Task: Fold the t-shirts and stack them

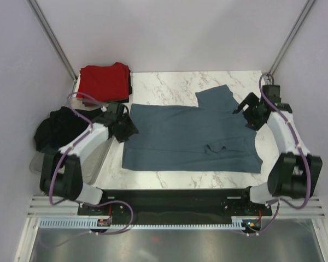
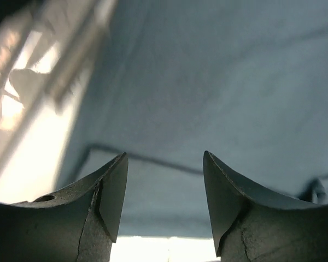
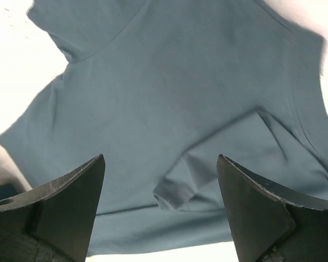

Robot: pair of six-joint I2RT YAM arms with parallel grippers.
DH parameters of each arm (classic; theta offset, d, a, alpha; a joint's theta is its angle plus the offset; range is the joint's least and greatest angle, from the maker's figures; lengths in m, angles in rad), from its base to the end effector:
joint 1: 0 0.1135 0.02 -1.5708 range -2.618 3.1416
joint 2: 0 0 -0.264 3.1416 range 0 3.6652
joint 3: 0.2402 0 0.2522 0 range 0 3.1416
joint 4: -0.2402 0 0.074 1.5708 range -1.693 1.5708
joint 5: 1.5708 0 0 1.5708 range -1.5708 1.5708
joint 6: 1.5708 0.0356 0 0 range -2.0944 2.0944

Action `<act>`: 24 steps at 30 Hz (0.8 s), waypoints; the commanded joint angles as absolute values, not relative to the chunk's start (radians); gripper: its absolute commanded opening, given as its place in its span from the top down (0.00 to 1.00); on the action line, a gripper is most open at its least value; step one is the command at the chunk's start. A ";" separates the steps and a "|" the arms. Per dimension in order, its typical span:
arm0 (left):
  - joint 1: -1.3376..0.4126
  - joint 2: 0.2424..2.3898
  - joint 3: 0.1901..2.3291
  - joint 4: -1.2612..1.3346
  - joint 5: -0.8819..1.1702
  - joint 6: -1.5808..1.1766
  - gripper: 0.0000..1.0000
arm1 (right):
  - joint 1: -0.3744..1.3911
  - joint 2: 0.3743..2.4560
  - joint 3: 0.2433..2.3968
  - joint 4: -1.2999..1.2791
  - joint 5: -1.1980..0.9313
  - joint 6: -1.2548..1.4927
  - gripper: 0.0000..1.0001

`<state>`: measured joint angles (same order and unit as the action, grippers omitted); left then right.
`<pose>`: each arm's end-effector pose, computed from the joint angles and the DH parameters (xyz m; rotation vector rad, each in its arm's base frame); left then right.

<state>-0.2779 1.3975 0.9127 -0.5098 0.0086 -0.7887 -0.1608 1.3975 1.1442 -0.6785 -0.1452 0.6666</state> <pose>0.2681 -0.0768 0.2206 -0.6588 2.5364 -0.4045 0.2889 -0.0416 0.2826 0.9618 2.3420 0.3877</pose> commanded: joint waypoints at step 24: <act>-0.066 1.480 1.144 -0.494 0.003 -0.529 0.36 | -0.063 2.675 2.413 -0.460 -0.071 0.431 0.11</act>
